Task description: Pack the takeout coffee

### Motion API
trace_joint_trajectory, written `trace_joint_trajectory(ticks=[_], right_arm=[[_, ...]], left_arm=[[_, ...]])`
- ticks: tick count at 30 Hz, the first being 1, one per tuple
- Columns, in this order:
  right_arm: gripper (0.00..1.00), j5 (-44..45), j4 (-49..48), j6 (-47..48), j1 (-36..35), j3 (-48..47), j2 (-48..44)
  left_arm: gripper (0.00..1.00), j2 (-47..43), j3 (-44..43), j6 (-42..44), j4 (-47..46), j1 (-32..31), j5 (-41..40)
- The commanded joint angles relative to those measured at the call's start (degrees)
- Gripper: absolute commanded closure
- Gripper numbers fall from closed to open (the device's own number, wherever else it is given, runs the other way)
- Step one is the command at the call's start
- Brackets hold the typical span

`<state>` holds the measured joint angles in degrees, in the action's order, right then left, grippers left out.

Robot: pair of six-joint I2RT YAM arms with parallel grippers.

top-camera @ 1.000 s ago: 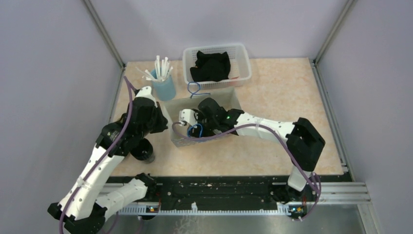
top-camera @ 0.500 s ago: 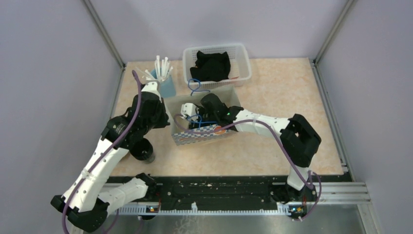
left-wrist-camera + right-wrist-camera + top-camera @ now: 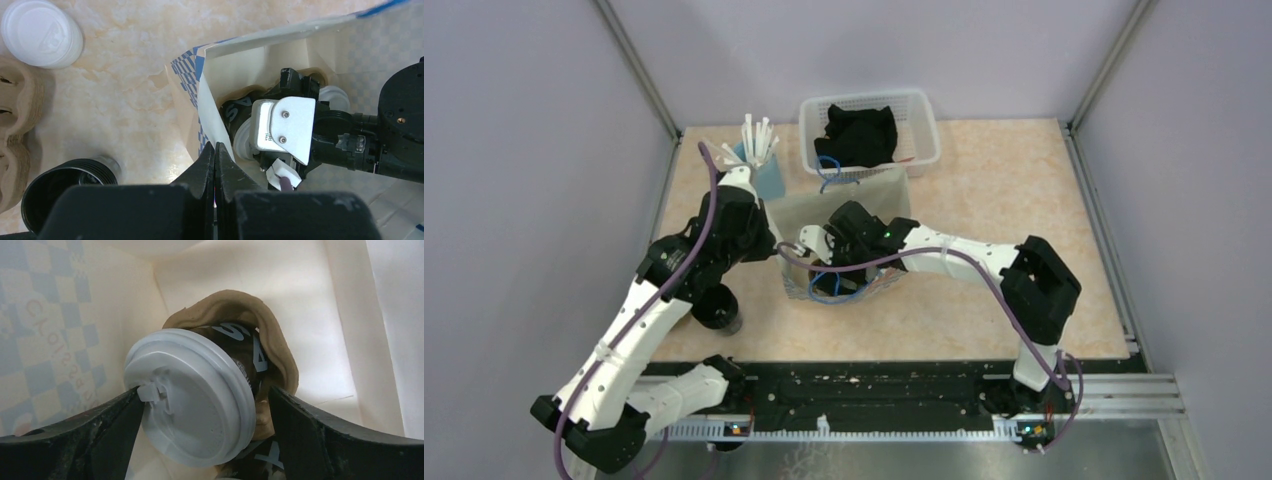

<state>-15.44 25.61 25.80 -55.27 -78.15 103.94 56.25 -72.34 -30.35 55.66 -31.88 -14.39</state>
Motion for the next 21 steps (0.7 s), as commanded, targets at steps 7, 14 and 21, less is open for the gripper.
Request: trace_joint_trajectory(ticks=[7,14,21], right_arm=[[0.01,8.0,5.5,-9.1,-1.4,-8.0,-7.0],[0.01,9.8,8.4,-13.5,-1.8,-11.0,-10.8],[0.01,15.9,13.5,-19.3,-2.0,-18.0,-15.5]], left_arm=[[1.0,-0.2,-1.9,-0.6,-1.2,0.1,3.7],[1.0,-0.2,-1.1,0.6,-1.9,0.1,5.9],[0.99,1.4,-2.5,2.1,-2.9,0.1,6.2]])
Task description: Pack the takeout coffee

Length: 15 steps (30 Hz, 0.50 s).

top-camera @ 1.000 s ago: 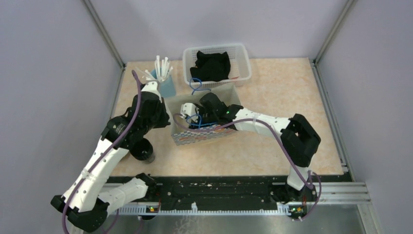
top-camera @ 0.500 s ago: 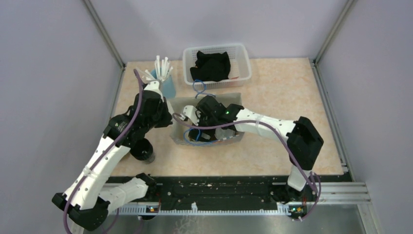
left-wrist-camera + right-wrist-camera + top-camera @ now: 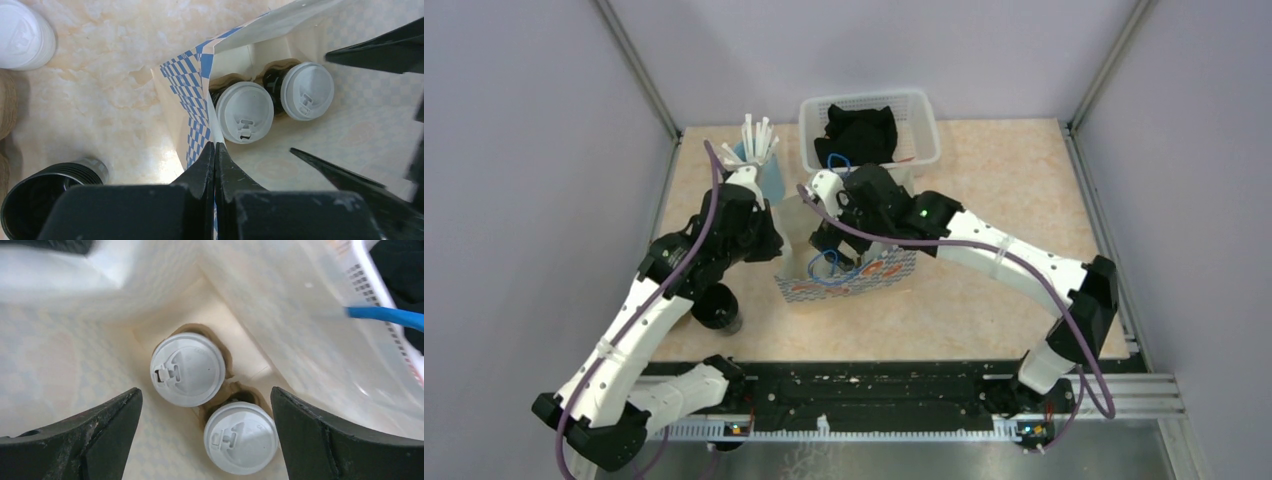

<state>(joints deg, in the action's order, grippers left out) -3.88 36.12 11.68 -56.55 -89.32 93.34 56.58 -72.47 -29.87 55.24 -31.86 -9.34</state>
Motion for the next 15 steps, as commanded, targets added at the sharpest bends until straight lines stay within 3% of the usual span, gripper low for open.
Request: trace_joint_trajectory(ticks=[1,4,9,12,15], right_arm=[[0.01,6.1,3.5,-5.9,-0.7,-8.2,-5.6],[0.01,11.5,5.5,-8.1,-0.6,-12.6,-7.5],[0.01,23.8,10.2,-12.5,-0.3,-23.9,-8.3],[0.01,32.2,11.8,-13.0,0.0,-28.1,-9.0],[0.01,38.5,11.1,-12.9,0.8,-25.7,-11.9]], left_arm=[[0.97,1.5,-2.7,2.0,-2.5,0.1,1.0],[0.92,3.1,-4.0,2.3,-1.7,0.0,0.0],[0.74,4.6,-7.3,2.2,0.0,0.1,-2.9],[0.44,5.5,-12.7,3.0,1.7,0.1,-5.4],[0.14,8.2,-20.0,4.5,2.2,0.0,-9.1]])
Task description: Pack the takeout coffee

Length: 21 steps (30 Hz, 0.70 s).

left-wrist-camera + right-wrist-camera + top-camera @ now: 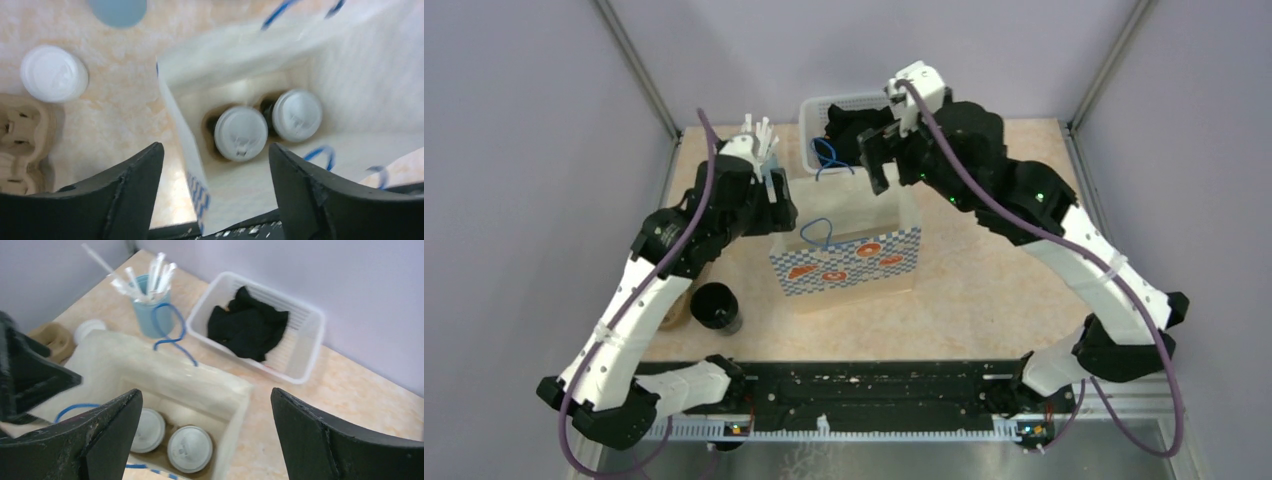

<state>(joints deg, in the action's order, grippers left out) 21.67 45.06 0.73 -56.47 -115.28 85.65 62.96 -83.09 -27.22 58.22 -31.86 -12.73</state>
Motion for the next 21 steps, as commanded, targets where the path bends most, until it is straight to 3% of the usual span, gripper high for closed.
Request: trace_joint_trajectory(ticks=[1,3,6,14,21], right_arm=[[0.01,13.3,1.3,-1.7,1.0,2.4,-5.6],[0.01,13.5,0.5,-1.7,1.5,6.0,-8.0],[0.01,13.1,1.1,-1.6,2.4,9.5,-10.3],[0.01,4.3,2.6,-4.7,7.4,14.9,-12.7],[0.01,-1.6,1.2,-2.6,12.7,17.8,-13.8]], left_arm=[[0.08,3.3,-11.9,2.1,-0.6,0.3,-7.3],[0.02,6.7,-16.0,3.5,-1.7,1.3,-7.7],[0.02,11.7,-19.7,5.2,-4.9,4.9,-7.6],[0.01,20.7,-19.3,8.3,-13.3,22.6,-4.7],[0.07,28.6,-21.7,6.7,-14.4,32.2,-3.0]])
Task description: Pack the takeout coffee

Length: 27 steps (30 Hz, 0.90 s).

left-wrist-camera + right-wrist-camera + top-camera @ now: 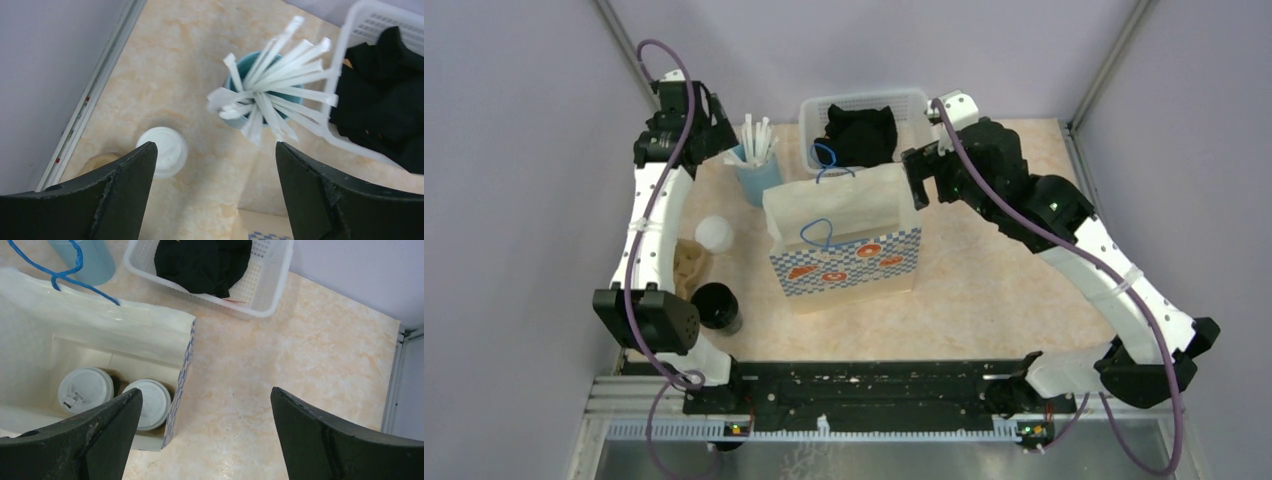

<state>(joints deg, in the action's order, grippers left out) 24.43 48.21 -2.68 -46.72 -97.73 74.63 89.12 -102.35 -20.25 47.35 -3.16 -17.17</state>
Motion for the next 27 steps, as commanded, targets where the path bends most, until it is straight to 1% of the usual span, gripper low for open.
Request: trace_joint_trajectory(ticks=[1,4,6,7,8,10,15,17,21,22,25,27], right_arm=[[0.01,-4.5,-2.1,1.3,3.3,0.4,-2.9],[0.01,-4.5,-2.6,2.4,4.0,0.9,-3.2],[0.01,-4.6,-2.8,2.4,4.2,1.2,-3.4],[0.01,-4.7,-3.0,3.8,4.2,1.3,-3.5],[0.01,-4.7,-3.0,4.2,4.2,1.3,-3.6],[0.01,-4.7,-3.1,4.5,4.2,1.3,-3.7],[0.01,-4.3,-3.1,4.9,4.2,0.8,-3.9],[0.01,-4.0,-3.0,4.8,4.2,0.6,-4.1],[0.01,-4.3,-3.7,4.3,4.3,1.0,-4.5],[0.01,-4.4,-3.8,4.1,4.2,1.0,-4.5],[0.01,-4.7,-4.3,3.9,4.2,1.1,-4.6],[0.01,-4.8,-4.5,3.8,4.2,1.1,-4.7]], left_arm=[[0.08,3.0,-2.1,0.0,-4.7,4.5,2.0],[0.13,4.7,-2.0,0.7,-7.7,5.3,4.0],[0.2,6.2,-2.8,0.8,-8.8,5.7,4.7],[0.26,6.8,-3.2,0.6,-9.3,5.8,5.3],[0.31,7.5,-3.6,0.3,-9.4,5.9,5.9],[0.37,8.6,-4.1,0.2,-9.5,5.9,6.8],[0.62,10.0,-4.4,-0.4,-10.3,5.8,8.3],[0.7,10.2,-5.3,-0.7,-9.9,5.8,8.3],[0.88,10.2,-8.2,-0.1,-8.8,5.8,7.3],[0.9,10.1,-8.9,0.3,-8.6,5.8,7.1],[0.91,9.9,-10.8,1.1,-8.0,5.9,6.4],[0.95,9.7,-12.1,1.3,-7.3,5.9,5.9]])
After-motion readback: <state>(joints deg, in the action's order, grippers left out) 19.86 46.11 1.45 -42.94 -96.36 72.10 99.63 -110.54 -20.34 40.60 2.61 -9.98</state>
